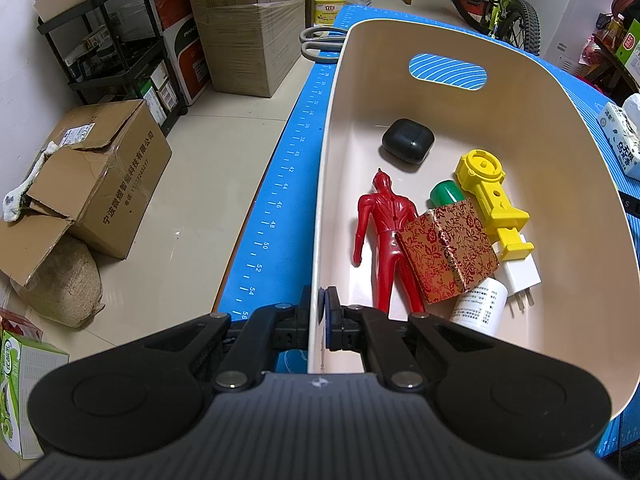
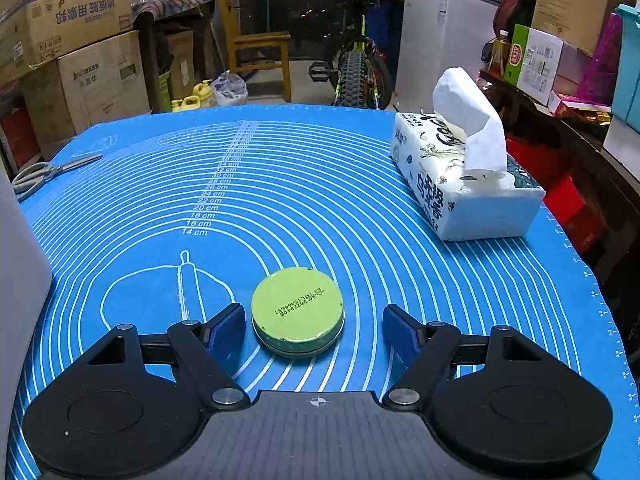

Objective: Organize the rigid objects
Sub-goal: 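Move the right tool to the green round tin and close on it, then carry the green tin into the basket and open the right tool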

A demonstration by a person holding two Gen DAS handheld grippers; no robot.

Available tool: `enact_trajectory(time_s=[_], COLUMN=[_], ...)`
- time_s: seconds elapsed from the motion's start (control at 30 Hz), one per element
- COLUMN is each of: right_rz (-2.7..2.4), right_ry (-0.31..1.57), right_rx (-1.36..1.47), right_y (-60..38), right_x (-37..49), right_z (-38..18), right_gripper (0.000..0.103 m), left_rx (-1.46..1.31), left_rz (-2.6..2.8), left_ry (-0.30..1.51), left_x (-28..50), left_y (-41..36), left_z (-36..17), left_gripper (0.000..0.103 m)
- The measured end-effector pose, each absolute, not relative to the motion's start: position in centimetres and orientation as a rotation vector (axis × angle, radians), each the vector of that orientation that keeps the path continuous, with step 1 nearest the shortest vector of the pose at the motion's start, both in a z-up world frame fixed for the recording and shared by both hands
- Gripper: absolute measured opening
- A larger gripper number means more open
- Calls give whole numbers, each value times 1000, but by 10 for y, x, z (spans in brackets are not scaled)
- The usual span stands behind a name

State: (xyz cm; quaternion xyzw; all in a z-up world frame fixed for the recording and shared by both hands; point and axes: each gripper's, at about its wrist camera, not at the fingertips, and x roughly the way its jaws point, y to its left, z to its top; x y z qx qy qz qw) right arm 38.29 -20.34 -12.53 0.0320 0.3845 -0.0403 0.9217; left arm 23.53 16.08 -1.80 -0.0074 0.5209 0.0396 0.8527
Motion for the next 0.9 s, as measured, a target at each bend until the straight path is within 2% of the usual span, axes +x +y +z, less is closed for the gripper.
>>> enact_trajectory(time_s=[0.03,0.2,0.53,0.9], right_rz=[-82,-57,-85,-41], right_ry=[785,777,787,694], right_rx=[65,55,49,60], right_y=[-203,-198,-193,-172], right_x=[383,382,376,361], right_z=[-125,-123,-115,-62], right_gripper=[77,55,54,54], left_rx=[-16,-15,-15,-10], left_rz=[83,83,84,84], left_ry=[1096,1096,1096,1097], left_x=[235,235,235,235], left_y=[161,161,161,161], left_z=[-18,-18,-18,-17], left_gripper=[7,7,7,7])
